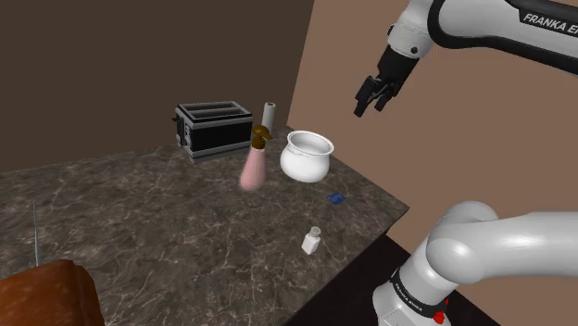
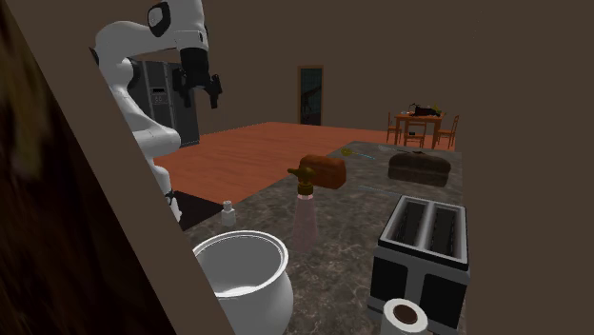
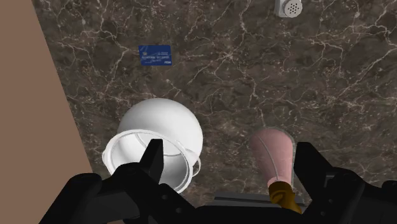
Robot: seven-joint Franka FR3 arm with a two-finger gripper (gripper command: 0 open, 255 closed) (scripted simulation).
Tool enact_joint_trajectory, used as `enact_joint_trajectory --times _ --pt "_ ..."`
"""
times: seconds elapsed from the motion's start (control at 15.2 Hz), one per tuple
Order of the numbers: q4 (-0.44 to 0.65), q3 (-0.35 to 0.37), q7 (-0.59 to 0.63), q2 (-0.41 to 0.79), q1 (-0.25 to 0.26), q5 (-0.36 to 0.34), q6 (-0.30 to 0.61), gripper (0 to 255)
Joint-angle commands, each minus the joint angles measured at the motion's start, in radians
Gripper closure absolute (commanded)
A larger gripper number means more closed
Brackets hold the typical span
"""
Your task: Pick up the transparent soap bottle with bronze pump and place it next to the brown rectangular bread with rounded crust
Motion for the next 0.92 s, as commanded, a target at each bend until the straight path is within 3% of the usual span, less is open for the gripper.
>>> enact_joint_trajectory --times 0.0,0.86 --pt "0.000 0.000 0.000 0.000 0.000 0.000 0.000 0" --pt "0.109 0.099 0.116 0.434 0.011 0.006 0.279 0"
